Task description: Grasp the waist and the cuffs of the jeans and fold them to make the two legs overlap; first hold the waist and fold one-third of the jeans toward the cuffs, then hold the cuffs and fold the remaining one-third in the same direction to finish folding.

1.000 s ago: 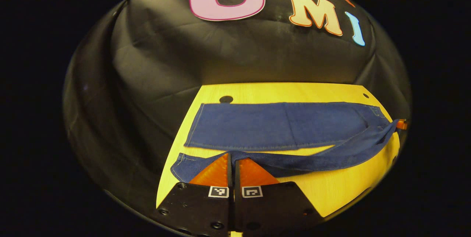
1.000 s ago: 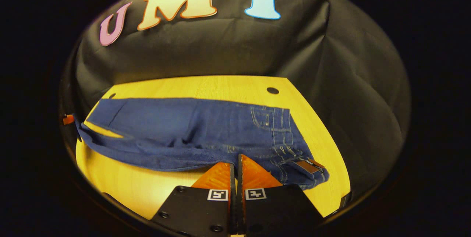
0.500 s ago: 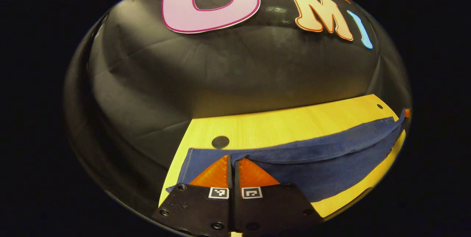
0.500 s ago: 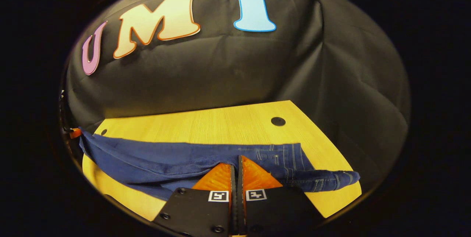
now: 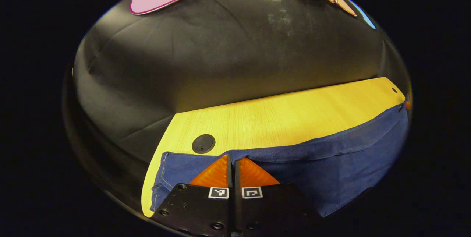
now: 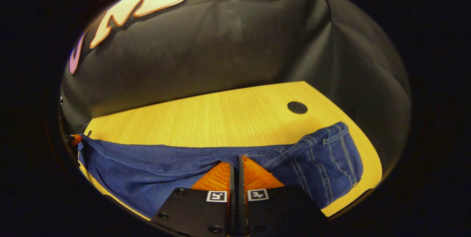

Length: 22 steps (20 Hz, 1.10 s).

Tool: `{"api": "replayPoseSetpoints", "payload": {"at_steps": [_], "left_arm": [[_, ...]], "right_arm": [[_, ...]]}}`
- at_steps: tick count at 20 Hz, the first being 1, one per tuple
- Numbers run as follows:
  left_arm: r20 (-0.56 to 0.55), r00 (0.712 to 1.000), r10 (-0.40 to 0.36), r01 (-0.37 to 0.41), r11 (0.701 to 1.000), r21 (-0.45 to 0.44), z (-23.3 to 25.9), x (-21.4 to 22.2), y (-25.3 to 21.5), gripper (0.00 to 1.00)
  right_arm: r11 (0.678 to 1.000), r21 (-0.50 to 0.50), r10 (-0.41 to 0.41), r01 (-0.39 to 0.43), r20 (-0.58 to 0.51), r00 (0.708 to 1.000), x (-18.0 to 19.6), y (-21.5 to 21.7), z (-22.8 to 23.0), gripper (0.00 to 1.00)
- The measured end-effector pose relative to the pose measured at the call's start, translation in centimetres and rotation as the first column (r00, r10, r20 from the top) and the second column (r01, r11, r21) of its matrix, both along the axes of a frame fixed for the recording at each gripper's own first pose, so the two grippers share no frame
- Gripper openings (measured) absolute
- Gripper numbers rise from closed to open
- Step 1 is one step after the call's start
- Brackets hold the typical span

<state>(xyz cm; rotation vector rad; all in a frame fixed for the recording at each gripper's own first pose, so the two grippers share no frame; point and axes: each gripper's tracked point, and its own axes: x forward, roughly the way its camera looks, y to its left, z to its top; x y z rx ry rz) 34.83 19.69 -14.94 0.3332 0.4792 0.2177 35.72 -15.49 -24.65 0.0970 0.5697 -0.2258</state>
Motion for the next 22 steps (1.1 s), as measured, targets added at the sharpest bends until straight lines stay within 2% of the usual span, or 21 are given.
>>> {"api": "replayPoseSetpoints", "payload": {"at_steps": [2,4,7,8,9,13,14,15,17,18,22], "left_arm": [[-0.01,1.0,0.011,-0.011,1.0,-0.025,-1.0,-0.2,0.1,0.0],[-0.034,0.999,0.017,-0.019,0.998,-0.062,-1.8,-0.8,-0.2,0.08],[-0.031,0.999,0.019,-0.023,0.993,-0.12,-1.5,-2.4,-1.7,0.77],[-0.011,1.0,0.017,-0.019,0.991,-0.131,-1.6,-2.4,-1.5,1.0],[0.008,1.0,0.01,-0.009,0.989,-0.146,-1.0,-2.8,-2.1,0.96],[0.053,0.999,-0.013,0.021,0.988,-0.155,1.8,-6.8,-4.2,0.96],[0.06,0.998,-0.018,0.027,0.987,-0.158,2.3,-7.6,-5.1,0.96],[0.076,0.997,-0.025,0.037,0.985,-0.167,2.9,-8.5,-6.0,0.96],[0.11,0.994,-0.027,0.046,0.983,-0.176,3.6,-10.3,-7.3,0.96],[0.118,0.993,-0.024,0.046,0.982,-0.186,3.5,-11.1,-7.9,0.96],[0.113,0.994,0.002,0.022,0.978,-0.21,3.6,-15.1,-11.1,0.96]], "right_arm": [[1.0,-0.023,0.014,-0.014,-0.004,1.0,0.2,-0.6,-0.4,0.16],[0.998,-0.037,0.048,-0.048,-0.002,0.999,-0.3,-0.2,0.1,0.48],[0.998,-0.024,0.063,-0.063,0.011,0.998,-2.2,-0.4,1.8,0.96],[0.998,-0.02,0.053,-0.053,0.016,0.998,-3.1,-0.9,2.5,0.96],[0.999,-0.018,0.036,-0.035,0.024,0.999,-4.1,-1.7,3.2,0.99],[0.997,0.012,-0.07,0.07,0.037,0.997,-8.1,-6.5,5.6,0.99],[0.995,0.027,-0.098,0.097,0.042,0.994,-8.9,-8.0,6.0,0.96],[0.992,0.029,-0.122,0.12,0.042,0.992,-9.6,-9.4,6.1,0.98],[0.986,0.028,-0.164,0.163,0.024,0.986,-10.8,-12.1,5.8,0.93],[0.984,0.043,-0.175,0.174,0.019,0.984,-11.1,-13.1,5.4,0.98],[0.977,0.073,-0.197,0.199,-0.026,0.98,-11.8,-16.4,3.1,0.97]]}}
